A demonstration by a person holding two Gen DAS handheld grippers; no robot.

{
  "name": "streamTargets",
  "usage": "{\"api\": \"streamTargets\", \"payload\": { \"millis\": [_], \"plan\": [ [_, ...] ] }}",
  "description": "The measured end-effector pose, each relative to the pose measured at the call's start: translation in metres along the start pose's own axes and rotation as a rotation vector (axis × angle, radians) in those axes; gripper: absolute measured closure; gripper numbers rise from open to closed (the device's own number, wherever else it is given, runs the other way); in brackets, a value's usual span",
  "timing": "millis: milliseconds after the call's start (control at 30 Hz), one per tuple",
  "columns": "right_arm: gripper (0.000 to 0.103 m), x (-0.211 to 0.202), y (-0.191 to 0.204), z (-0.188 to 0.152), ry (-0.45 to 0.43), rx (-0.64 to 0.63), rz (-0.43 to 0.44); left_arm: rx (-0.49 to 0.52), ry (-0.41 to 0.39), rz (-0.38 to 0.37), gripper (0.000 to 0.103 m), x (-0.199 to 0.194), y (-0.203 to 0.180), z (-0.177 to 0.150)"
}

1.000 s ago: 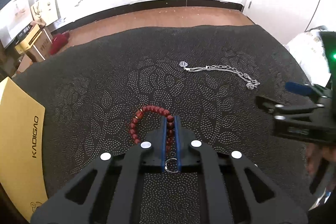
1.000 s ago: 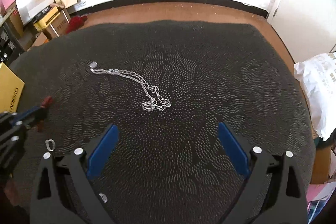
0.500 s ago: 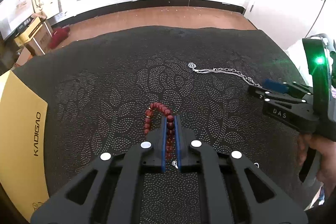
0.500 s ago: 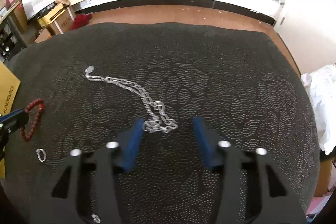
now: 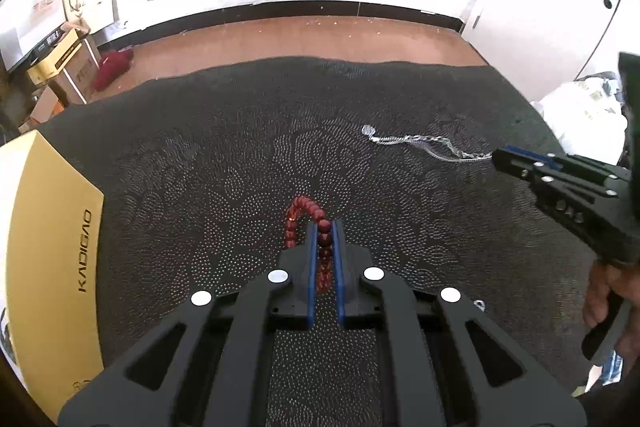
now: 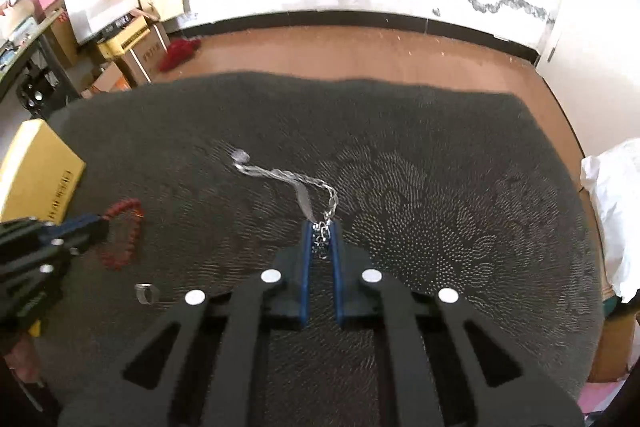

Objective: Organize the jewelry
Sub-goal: 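Carry the bracelet over the box with the left tool while the right tool grasps the silver chain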

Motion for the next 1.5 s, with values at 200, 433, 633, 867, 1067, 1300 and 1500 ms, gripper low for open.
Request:
{"api": "streamTargets", "payload": {
  "millis": [200, 433, 633, 867, 1067, 1300, 1500],
  "plan": [
    [0.095, -0.063, 0.022, 0.013, -0.058, -0.015, 0.024, -0.006, -0.033, -0.011, 0.096, -0.043, 0.011, 0.005],
    [0.095, -0.139, 0.061, 0.026, -0.100, -0.060, 0.033, -0.047, -0.038, 0.012, 0.096, -0.102, 0.042, 0.006],
    [0.095, -0.197, 0.101, 0.034, -0.137, -0.114, 0.048, -0.068, -0.047, 0.021, 0.096, -0.159, 0.072, 0.002],
    [0.095, -0.248, 0.189, 0.048, -0.180, -0.196, 0.101, -0.111, -0.072, 0.070, 0.096, -0.227, 0.127, -0.009],
    [0.095, -0.252, 0.275, 0.063, -0.153, -0.274, 0.142, -0.136, -0.076, 0.162, 0.096, -0.267, 0.181, -0.024],
    [0.095, -0.246, 0.362, 0.071, -0.120, -0.340, 0.202, -0.173, -0.074, 0.241, 0.096, -0.297, 0.241, -0.045],
    [0.095, -0.227, 0.417, 0.069, -0.087, -0.392, 0.219, -0.206, -0.063, 0.270, 0.096, -0.303, 0.275, -0.063]
  ]
}}
Point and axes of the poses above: each gripper's, at about its wrist camera, not at the fingertips, and x roughly the way its jaws point, y to its left, z to its top, the point moved 5 cm from there along x, roughly the way its jaws point, and after that the axes turned 3 degrees about -y, right-handed, at the moved point
